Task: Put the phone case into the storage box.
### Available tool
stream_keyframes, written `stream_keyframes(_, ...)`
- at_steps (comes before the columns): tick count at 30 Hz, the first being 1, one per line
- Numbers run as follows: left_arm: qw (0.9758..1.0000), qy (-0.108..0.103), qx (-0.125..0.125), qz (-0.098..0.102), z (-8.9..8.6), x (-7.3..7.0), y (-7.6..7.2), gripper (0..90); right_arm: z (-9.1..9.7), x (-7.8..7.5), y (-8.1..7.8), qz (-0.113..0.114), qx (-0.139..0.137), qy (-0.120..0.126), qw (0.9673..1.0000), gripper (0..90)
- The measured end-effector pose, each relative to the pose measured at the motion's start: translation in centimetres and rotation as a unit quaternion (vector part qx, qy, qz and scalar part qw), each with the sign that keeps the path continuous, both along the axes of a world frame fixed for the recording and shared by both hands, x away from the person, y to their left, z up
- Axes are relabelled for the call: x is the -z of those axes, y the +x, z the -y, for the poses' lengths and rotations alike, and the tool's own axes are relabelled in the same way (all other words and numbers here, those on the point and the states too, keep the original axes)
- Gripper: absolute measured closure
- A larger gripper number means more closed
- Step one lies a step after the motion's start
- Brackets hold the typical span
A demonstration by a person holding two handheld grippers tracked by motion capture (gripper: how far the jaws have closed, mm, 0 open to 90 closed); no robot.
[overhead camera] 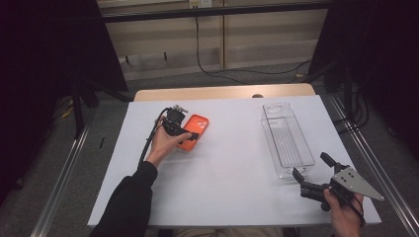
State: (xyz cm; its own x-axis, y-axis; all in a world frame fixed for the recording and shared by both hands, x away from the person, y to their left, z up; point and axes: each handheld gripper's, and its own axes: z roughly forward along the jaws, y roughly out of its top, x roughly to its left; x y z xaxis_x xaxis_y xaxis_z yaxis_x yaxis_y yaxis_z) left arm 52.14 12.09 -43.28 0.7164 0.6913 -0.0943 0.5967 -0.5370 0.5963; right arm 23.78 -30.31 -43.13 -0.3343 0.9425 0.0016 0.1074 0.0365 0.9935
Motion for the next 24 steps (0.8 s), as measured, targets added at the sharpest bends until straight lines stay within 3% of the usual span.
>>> stream_keyframes(3, 1.0000, 0.006, -0.005, -0.002, 0.1, 0.3, 0.5, 4.3, 0.0, 0.0, 0.0, -0.001, 0.000, 0.000, 1.0000, 0.0)
stream_keyframes(4, 0.9999, -0.002, -0.010, -0.005, 0.2, 0.4, 0.6, 4.3, 0.0, 0.0, 0.0, 0.000, 0.000, 0.001, 1.0000, 0.0)
stream_keyframes(6, 0.9999, 0.012, -0.002, -0.004, 0.2, 0.4, 0.8, 4.6, 0.0, 0.0, 0.0, 0.000, 0.000, 0.001, 1.0000, 0.0)
stream_keyframes(13, 0.9999, 0.009, -0.009, -0.002, 0.8, 0.6, 1.1, 4.7, 0.0, 0.0, 0.0, -0.001, 0.000, 0.001, 1.0000, 0.0)
stream_keyframes(15, 0.9999, 0.016, 0.000, -0.006, 0.8, 0.8, 1.2, 4.7, 0.0, 0.0, 0.0, -0.001, 0.000, 0.001, 1.0000, 0.0)
stream_keyframes(21, 0.9997, 0.018, -0.011, -0.014, 1.1, 1.6, 1.4, 4.6, 0.1, 0.0, 0.0, -0.001, -0.001, 0.001, 1.0000, 0.0)
stream_keyframes(24, 0.9995, 0.026, -0.012, -0.008, 1.3, 1.7, 1.3, 3.1, 0.1, 0.0, 0.0, -0.001, -0.001, 0.000, 1.0000, 0.0)
